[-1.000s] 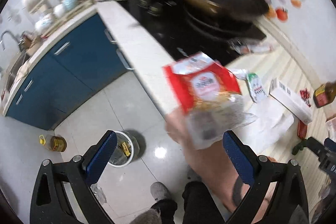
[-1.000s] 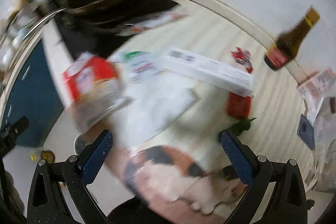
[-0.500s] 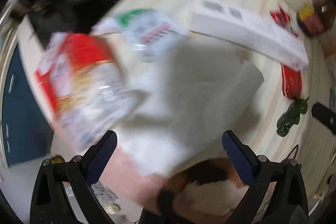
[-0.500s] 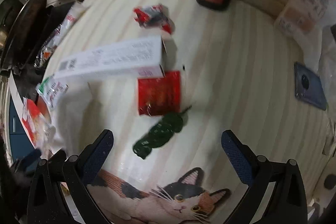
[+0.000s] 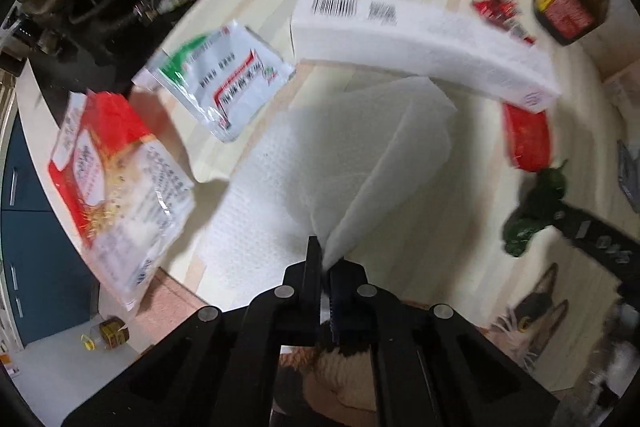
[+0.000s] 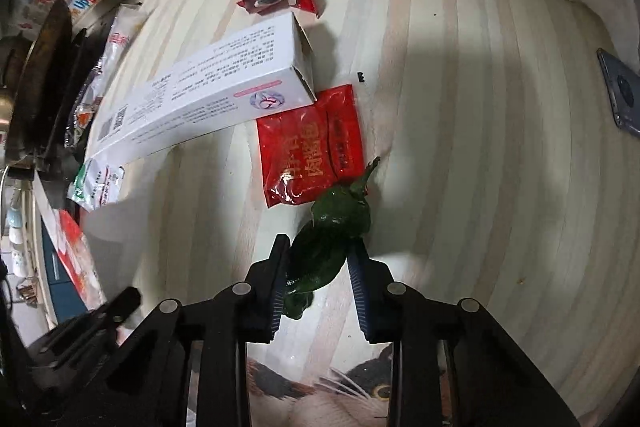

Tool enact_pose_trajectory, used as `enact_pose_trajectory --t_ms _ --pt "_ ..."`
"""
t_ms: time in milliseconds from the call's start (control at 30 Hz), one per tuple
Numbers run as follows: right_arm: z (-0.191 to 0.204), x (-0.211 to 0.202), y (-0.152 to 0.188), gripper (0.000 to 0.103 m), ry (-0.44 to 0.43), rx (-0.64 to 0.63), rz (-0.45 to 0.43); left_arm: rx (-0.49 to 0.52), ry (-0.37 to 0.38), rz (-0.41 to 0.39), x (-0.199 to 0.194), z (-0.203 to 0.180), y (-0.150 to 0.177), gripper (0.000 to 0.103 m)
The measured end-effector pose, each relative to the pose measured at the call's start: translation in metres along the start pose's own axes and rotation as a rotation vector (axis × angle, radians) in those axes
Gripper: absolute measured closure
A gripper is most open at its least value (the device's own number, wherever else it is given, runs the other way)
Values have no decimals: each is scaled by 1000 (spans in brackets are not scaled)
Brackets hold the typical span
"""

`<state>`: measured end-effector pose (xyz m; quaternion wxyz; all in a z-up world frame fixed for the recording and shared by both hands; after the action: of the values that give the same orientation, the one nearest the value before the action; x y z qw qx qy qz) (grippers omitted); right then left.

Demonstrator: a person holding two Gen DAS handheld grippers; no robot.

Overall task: Collect trash
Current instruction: 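Grasp the green pepper with the right tool while the left tool grasps the paper towel, then carry the pepper and paper towel down over the grey bin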

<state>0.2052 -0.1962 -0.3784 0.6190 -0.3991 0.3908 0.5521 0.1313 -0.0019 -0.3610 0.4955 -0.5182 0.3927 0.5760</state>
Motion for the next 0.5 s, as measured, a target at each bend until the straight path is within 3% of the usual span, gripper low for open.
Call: enact_pose_trajectory --t_ms 133,267,500 --pt "-6 -21 14 74 -27 -37 -26 -21 24 -71 -41 5 7 103" --pt "0 -46 25 74 -51 -78 -63 -65 38 -151 -82 37 8 103" --pt "70 -89 42 75 -121 -225 -125 -201 54 -253 -123 124 28 102"
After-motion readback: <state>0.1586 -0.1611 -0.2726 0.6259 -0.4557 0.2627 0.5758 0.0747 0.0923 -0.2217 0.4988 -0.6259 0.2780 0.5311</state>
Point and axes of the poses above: each gripper's, at about its wrist camera, not at the fingertips, and x roughly the way its jaws point, z to its left, y to its underside, the point moved 1 cm from there along x, roughly the way its jaws point, and after that the axes turned 8 degrees about -y, right-handed, at the moved point
